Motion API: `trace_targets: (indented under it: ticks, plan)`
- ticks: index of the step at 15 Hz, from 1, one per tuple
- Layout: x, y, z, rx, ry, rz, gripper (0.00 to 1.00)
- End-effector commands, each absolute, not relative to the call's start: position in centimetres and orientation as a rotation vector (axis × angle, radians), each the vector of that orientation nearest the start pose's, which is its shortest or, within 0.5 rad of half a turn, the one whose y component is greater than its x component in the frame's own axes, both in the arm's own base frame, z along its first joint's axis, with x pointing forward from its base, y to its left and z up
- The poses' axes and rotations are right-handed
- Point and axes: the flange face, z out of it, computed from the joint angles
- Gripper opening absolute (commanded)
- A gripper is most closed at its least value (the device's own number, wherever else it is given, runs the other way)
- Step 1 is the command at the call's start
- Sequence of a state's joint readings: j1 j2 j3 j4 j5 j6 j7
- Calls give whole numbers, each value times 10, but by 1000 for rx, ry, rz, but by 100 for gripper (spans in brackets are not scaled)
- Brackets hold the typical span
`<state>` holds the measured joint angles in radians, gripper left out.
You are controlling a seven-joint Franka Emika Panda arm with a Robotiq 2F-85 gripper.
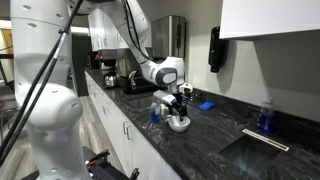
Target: Pick up the bowl and put it in the sink, then pick up the bottle from the sink and put it on the counter
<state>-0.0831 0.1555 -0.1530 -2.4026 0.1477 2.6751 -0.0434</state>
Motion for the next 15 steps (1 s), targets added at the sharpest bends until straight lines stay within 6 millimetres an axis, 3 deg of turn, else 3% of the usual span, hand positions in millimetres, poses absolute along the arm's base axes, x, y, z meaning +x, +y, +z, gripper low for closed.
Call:
trace_targets:
  ticks: [1, 2, 6, 12, 15]
  plan:
    - [514, -123, 244, -3068, 523, -164, 75]
    - [516, -122, 240, -3069, 538, -158, 74]
    - [522, -120, 230, -3068, 589, -131, 45]
    - [527, -122, 236, -3092, 640, -155, 4]
    - [534, -127, 244, -3102, 690, -182, 3]
